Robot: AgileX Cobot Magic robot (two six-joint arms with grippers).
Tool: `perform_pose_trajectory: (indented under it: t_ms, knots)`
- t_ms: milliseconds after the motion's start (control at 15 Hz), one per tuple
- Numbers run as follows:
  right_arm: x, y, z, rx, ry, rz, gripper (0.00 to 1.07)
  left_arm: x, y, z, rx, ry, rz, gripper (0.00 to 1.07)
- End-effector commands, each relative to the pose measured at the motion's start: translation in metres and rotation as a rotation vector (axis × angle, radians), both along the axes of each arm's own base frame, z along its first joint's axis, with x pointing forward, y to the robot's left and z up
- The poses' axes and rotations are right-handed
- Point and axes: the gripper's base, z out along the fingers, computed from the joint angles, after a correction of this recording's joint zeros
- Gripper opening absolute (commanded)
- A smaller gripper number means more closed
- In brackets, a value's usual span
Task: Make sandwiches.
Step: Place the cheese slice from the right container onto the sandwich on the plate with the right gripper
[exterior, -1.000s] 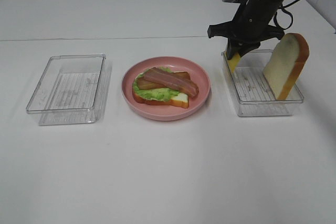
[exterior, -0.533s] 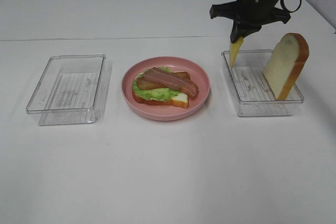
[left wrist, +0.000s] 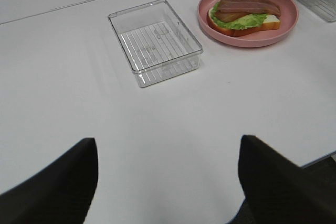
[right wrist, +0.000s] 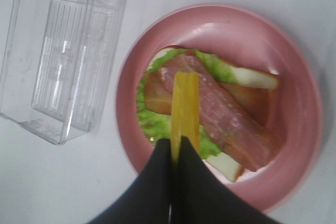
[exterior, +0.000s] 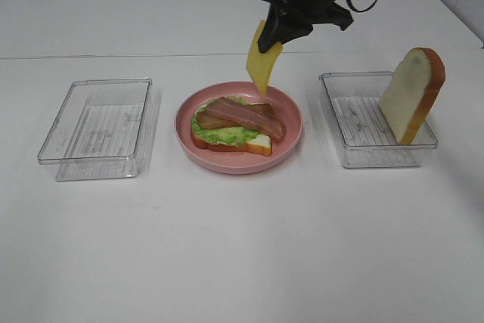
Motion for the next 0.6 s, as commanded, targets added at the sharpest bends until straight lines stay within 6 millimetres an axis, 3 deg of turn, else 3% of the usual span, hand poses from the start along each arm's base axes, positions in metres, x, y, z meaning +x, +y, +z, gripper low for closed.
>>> perform_pose_trajectory:
  t_ms: [67, 267, 600]
  knots:
    - [-0.006, 0.031, -0.008, 0.040, -0.019, 0.041, 0.00, -0.002, 0.001, -0.001, -0.012, -0.022, 0.002, 0.71]
    - [-0.009, 0.064, -0.034, 0.121, 0.021, 0.028, 0.00, -0.002, 0.001, -0.001, -0.012, -0.022, 0.002, 0.71]
    - [-0.002, 0.064, -0.068, 0.062, 0.072, -0.019, 0.00, -0.002, 0.001, -0.001, -0.012, -0.022, 0.002, 0.71]
